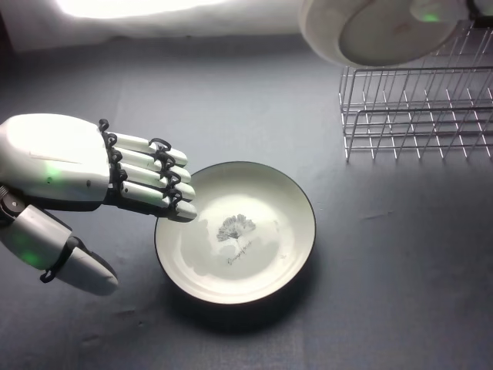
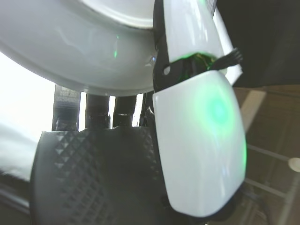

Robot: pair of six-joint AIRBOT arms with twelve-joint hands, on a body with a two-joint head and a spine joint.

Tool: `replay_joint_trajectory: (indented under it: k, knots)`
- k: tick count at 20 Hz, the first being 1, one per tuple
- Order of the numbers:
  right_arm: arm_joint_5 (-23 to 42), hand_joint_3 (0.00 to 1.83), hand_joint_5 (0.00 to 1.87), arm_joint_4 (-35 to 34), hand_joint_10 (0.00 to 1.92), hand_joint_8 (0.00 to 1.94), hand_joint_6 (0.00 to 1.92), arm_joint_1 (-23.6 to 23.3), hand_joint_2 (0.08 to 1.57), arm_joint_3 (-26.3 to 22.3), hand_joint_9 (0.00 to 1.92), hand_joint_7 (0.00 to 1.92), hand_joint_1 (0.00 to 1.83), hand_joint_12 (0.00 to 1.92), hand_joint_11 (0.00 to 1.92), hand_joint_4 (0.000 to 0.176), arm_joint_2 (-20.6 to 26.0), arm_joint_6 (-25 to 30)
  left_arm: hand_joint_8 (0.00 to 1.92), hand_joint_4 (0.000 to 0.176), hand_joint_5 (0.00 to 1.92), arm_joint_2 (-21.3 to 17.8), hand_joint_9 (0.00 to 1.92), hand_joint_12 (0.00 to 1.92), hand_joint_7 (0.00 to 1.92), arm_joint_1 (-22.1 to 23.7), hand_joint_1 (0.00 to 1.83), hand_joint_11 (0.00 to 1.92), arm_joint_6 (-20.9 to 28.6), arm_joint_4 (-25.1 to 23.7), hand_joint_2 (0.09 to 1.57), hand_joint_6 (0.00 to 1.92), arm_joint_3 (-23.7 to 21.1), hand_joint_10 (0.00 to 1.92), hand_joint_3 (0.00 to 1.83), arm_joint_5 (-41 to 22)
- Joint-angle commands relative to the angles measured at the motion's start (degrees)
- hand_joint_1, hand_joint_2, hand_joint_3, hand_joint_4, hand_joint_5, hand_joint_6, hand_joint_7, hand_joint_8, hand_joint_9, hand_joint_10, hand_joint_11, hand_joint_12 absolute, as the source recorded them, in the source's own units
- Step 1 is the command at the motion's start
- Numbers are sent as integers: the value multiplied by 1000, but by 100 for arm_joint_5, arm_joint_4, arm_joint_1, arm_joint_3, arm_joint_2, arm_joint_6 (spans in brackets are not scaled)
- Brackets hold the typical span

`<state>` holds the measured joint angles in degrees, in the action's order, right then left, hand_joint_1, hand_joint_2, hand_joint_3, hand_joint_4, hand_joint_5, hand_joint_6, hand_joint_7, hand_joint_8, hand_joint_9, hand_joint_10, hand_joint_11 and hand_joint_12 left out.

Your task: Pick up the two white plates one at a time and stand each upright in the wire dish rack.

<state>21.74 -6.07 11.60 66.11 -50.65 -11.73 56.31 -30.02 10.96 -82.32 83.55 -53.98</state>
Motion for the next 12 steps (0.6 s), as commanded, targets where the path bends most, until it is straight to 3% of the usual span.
replay_joint_trajectory:
  k: [1,3,4,5,6,7,8,9,10,11,12]
  knots:
    - [804,1,1105,-137,1065,568,768,-107,1051,36,1004,1162,1386,1195,779,0,77,112,5,0,178,8,94,67,149,9,0,7,2,411,1140,4,4,5,0,-224]
    - [803,1,1100,-150,1095,589,776,-71,1057,93,986,1148,1385,1225,761,0,130,110,0,0,166,32,83,68,135,-68,0,1,3,418,1138,0,-22,0,0,-224]
    - [802,2,1142,-156,678,642,740,-60,1045,157,1052,1160,1277,1213,767,0,160,110,0,0,156,47,76,66,126,-125,0,0,3,418,1139,0,-35,0,0,-224]
    - [789,0,1120,-165,980,559,748,-45,1051,189,1014,1178,1365,1206,770,0,187,112,6,0,170,59,84,69,141,-155,0,2,2,418,1139,6,-37,3,0,-224]
    - [768,7,1132,-219,632,632,759,-1,1044,221,1052,1166,1272,1184,763,0,233,112,3,0,164,78,78,69,135,-199,0,0,-6,418,1140,3,-36,1,0,-224]
    - [765,0,1129,-241,401,672,774,74,1055,258,1123,1148,1251,1165,762,22,279,113,2,0,165,94,75,68,131,-249,0,0,-17,418,1143,3,-37,0,1,-223]
    - [766,0,1120,-241,926,557,758,153,1051,292,1022,1174,1360,1166,768,0,311,113,1,0,161,104,69,49,125,-280,0,0,-26,419,1143,1,-37,0,1,-216]
    - [766,0,1114,-241,1031,529,763,241,1050,322,1003,1182,1382,1167,771,0,341,113,2,0,161,116,69,44,126,-298,0,0,-55,419,1144,1,-37,1,1,-190]
    - [767,3,1145,-241,616,585,746,345,1040,355,1063,1185,1278,1146,776,0,368,111,4,0,166,125,76,46,131,-311,0,3,-80,419,1145,3,-37,4,2,-168]
    - [768,0,1152,-241,369,610,746,446,1043,391,1143,1176,1257,1119,792,17,383,110,4,0,168,131,75,46,132,-319,0,1,-103,419,1146,4,-38,3,2,-144]
    - [772,4,1124,-241,256,670,795,518,1051,431,1173,1143,1248,1123,775,23,389,108,6,0,174,137,84,49,138,-321,0,7,-128,419,1146,6,-38,7,2,-123]
